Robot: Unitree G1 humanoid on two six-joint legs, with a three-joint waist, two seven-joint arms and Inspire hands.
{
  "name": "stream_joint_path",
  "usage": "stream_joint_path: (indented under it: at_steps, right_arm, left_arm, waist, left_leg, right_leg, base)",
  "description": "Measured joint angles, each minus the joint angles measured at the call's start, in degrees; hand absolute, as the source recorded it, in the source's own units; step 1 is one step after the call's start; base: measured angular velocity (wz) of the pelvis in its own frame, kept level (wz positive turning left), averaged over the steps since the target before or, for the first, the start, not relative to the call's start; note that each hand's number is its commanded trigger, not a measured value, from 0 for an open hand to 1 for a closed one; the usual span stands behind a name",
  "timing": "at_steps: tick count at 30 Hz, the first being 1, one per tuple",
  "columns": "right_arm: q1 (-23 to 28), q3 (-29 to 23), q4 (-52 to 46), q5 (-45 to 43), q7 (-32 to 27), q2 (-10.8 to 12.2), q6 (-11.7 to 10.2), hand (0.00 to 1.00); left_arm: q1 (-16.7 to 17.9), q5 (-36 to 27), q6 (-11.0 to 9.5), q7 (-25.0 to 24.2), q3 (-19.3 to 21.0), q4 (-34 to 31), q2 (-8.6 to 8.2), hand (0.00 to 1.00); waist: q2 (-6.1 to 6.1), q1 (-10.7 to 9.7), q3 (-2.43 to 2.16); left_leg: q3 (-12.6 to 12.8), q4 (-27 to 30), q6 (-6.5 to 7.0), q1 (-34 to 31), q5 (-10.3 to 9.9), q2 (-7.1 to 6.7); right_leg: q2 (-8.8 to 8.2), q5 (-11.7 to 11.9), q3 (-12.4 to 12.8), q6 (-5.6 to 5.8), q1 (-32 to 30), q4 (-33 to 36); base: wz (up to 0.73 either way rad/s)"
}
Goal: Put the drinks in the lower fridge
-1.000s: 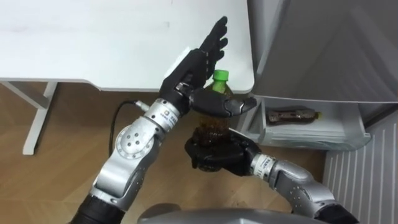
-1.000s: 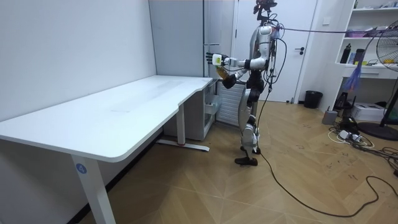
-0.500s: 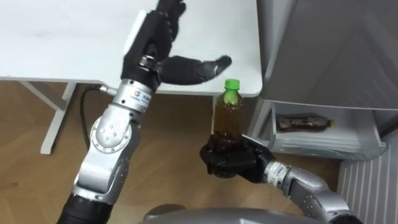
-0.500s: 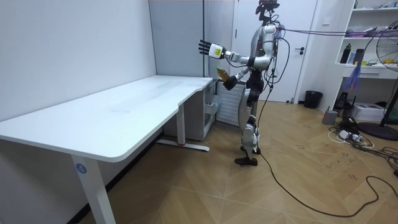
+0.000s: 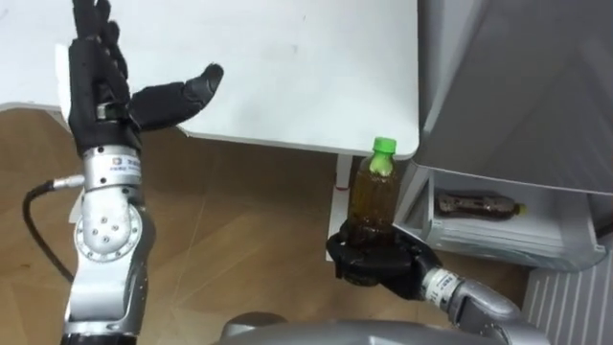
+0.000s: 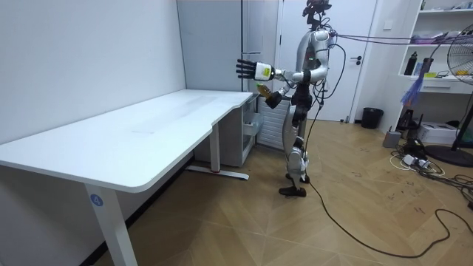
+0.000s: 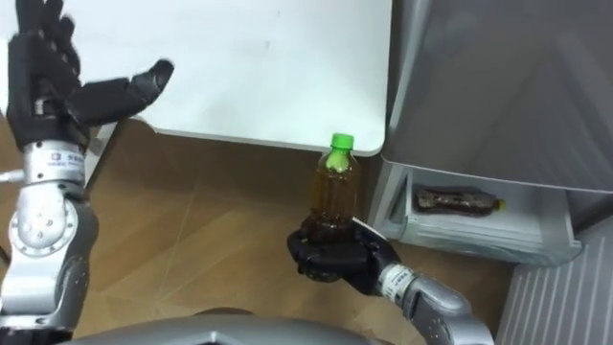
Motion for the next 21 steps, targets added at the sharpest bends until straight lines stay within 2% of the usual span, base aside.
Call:
stream_joint_path:
  at_steps: [1,4,6,8,12,15,17,21]
  right_arm:
    - [0.2,-0.1,-0.4,0.0,-1.2,0.0,0.6,1.0]
    - [0.5,-1.0,-1.9,0.0,-2.2,0.0,1.1,1.0]
    - [0.5,-1.5,-2.0,0.2,-2.3,0.1,1.0,1.0]
    - [0.4,-1.4,-1.9,0.3,-3.3,0.2,1.0,1.0]
    - [0.8,-0.7,-1.7,0.3,-4.6,0.8,1.2,1.0]
    - [0.5,0.9,-1.8,0.2,-5.9,0.4,2.9,1.0]
    - [0.1,1.5,-1.8,0.1,-6.6,0.5,3.7,1.0]
    - [-0.7,1.9,-2.1,1.7,-7.5,0.7,4.5,1.0]
  left_arm:
    - [0.9,-4.3,0.0,0.9,0.2,1.9,-0.02,0.0]
    - [3.1,-10.4,0.0,2.9,0.2,7.4,-0.12,0.0]
    - [3.6,-12.6,0.0,3.9,0.2,11.1,-0.42,0.0]
    - [3.6,-13.9,0.0,4.7,0.0,17.4,-0.51,0.0]
    - [4.0,-14.4,0.4,5.8,-0.5,27.2,-0.51,0.0]
    - [4.0,-13.9,2.1,5.8,-1.8,34.3,-0.48,0.0]
    - [4.7,-13.1,4.0,5.4,-3.1,38.6,-0.48,0.0]
    - [4.8,-8.9,6.4,4.2,-6.3,43.5,-0.48,0.0]
  waist:
    - [0.29,0.8,-0.2]
    - [0.45,1.3,-0.31]
    - [0.52,1.4,-0.33]
    - [0.65,1.9,-0.48]
    - [0.11,2.2,-0.52]
    - [-0.92,2.7,-0.54]
    - [-1.49,2.7,-0.55]
    - [-1.59,2.3,-0.45]
  left_leg:
    - [0.1,-0.1,0.0,0.2,0.0,0.0]
    - [0.1,-0.2,0.0,0.4,0.0,0.01]
    - [0.0,-0.2,0.0,0.3,0.0,-0.01]
    - [0.1,-0.6,0.0,0.3,0.0,-0.07]
    - [0.2,-1.1,-0.15,0.3,0.1,-0.04]
    - [0.3,-1.1,-0.16,0.3,0.1,-0.05]
    - [0.3,-1.2,-0.17,0.0,0.1,-0.09]
    - [0.2,-1.3,-0.11,-0.4,0.1,-0.09]
  right_leg:
    - [0.0,0.0,0.1,0.01,0.0,0.1]
    - [0.03,0.0,0.2,0.02,0.0,0.0]
    - [0.05,0.0,0.2,0.01,0.1,-0.1]
    - [0.06,0.0,0.3,0.01,0.2,-0.4]
    - [0.06,0.0,0.4,-0.04,0.1,-0.8]
    - [0.18,0.0,0.5,-0.04,0.0,-1.1]
    - [0.24,0.1,0.4,0.0,0.1,-1.6]
    - [0.18,0.1,-0.1,0.08,0.0,-1.6]
  base:
    - [-0.08]
    - [-0.08]
    - [0.0]
    - [0.0]
    - [-0.01]
    - [0.0]
    - [0.0]
    - [0.04]
